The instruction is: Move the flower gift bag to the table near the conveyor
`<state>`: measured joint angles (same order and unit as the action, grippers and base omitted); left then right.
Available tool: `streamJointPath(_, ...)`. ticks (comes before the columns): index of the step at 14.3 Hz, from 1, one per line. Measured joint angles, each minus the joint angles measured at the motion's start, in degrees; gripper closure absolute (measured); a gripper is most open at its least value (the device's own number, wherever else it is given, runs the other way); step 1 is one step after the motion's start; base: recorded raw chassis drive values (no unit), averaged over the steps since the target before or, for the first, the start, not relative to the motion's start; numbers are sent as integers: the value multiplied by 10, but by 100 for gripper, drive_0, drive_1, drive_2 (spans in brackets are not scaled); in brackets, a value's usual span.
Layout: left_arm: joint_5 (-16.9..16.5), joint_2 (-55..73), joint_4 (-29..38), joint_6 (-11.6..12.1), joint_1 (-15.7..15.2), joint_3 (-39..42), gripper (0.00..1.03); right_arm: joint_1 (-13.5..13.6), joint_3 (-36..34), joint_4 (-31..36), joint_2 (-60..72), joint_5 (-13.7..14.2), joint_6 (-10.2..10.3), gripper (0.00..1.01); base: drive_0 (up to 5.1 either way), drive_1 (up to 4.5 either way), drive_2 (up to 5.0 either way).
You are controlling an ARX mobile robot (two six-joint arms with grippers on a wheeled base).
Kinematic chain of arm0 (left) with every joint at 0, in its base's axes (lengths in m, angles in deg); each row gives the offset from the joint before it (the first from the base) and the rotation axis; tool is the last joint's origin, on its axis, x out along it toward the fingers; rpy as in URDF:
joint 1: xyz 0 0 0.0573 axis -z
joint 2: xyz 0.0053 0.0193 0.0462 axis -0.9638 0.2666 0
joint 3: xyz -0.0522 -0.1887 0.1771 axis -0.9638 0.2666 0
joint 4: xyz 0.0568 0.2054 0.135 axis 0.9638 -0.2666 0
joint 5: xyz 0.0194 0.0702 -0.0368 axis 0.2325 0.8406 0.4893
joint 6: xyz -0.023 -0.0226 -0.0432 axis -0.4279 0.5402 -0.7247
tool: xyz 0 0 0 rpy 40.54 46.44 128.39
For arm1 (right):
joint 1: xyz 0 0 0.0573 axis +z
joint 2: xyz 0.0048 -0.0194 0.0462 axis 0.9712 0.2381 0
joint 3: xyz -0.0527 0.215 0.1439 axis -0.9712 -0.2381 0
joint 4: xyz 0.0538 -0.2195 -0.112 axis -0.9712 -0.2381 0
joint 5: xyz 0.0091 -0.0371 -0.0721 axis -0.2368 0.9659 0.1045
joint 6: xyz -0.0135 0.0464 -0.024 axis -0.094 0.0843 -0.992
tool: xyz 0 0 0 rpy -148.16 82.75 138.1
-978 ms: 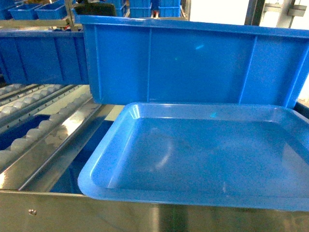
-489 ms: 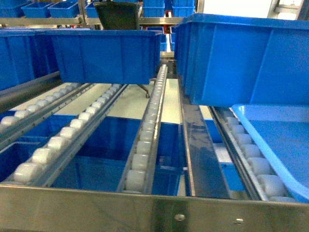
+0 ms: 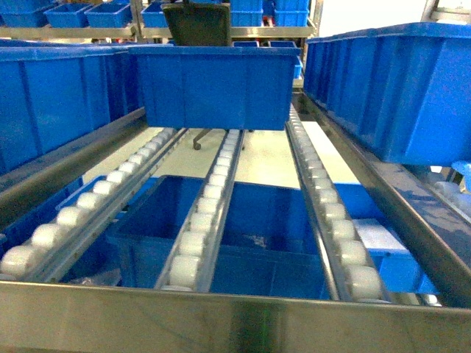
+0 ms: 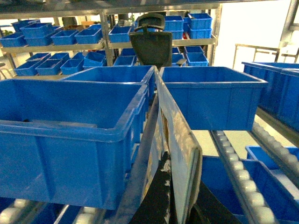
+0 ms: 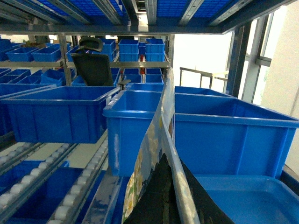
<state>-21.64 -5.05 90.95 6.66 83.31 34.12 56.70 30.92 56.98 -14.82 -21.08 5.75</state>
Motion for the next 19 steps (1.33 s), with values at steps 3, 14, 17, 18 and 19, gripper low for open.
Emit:
streamJointPath(3, 0, 0, 0, 0, 0, 0, 101, 0, 0, 0, 0, 0, 0, 99, -489, 248, 248)
streamJointPath(14, 0, -1, 1, 0, 0, 0, 101, 0, 0, 2, 0, 0, 0, 99, -495, 241, 241)
streamJointPath(17, 0, 0, 1, 0, 0, 0, 101, 0, 0, 1, 0, 0, 0, 99, -495, 241, 241)
streamJointPath(18, 0, 0, 1, 0, 0, 0, 101, 0, 0, 1, 0, 0, 0, 99, -495, 241, 241)
streamJointPath(19, 0, -1, 1, 0, 0, 0, 101, 0, 0, 1, 0, 0, 0, 99, -494, 247, 247)
